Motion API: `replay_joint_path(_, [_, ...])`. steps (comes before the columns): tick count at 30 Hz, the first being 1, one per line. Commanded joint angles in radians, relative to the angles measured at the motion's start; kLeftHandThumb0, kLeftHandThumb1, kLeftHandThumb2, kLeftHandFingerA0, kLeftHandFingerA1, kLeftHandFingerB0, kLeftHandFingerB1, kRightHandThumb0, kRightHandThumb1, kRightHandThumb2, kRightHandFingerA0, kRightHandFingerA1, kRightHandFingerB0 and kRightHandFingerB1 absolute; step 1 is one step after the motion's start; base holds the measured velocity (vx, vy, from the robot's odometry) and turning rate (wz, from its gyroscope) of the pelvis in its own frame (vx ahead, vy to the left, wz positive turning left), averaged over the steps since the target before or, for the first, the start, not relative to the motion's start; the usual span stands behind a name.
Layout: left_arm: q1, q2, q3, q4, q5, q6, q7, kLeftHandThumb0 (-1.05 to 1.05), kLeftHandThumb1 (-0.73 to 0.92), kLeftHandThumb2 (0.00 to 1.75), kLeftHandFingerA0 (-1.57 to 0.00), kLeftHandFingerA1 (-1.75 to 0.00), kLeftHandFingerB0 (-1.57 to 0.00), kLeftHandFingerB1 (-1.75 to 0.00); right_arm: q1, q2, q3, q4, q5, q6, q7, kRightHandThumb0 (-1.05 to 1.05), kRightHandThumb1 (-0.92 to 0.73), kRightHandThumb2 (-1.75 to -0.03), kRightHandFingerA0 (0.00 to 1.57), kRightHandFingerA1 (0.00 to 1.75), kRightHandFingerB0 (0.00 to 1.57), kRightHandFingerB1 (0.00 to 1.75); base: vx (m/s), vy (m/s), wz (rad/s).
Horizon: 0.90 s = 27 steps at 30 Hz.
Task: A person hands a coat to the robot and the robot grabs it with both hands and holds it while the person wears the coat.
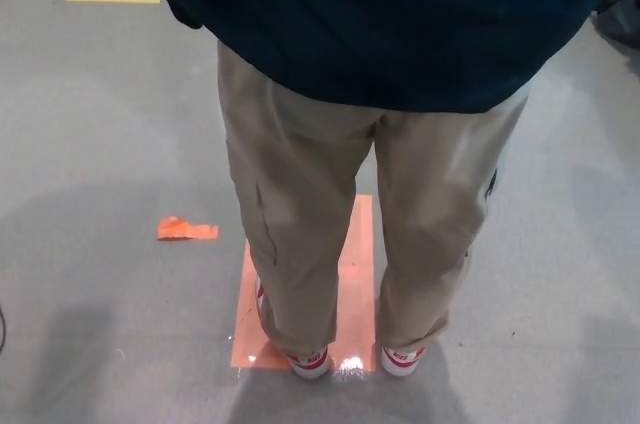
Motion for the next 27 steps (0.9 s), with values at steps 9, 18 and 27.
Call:
replay_joint_path(9, [0.13,0.093,0.193,-0.183,-0.179,-0.155,0.115,-1.03,0.91,1.16,0.0,-0.01,0.0,0.0,0.107,-0.084,-0.207,-0.184,0.19,-0.279,-0.103,-1.01,-0.77,-1.1,0.0,0.06,0.0,0.0,0.0,0.0,0.0])
replay_joint_path(18, [0.66,0.171,0.466,-0.91,-0.3,-0.121,0.081,-0.93,0.92,1.19,0.0,-0.06,0.0,-0.04,0.689,-0.173,-0.498,-0.921,0.458,-0.374,0.078,-1.01,-0.79,-1.09,0.0,0.03,0.0,0.0,0.0,0.0,0.0])
replay_joint_path(27, [1.247,-0.048,0.704,-1.674,-0.198,0.094,-0.059,-0.89,0.92,1.2,0.0,-0.08,0.0,-0.08,1.176,-0.087,-0.626,-1.438,0.376,-0.342,0.03,-1.01,-0.81,-1.11,0.0,0.04,0.0,0.0,0.0,0.0,0.0])
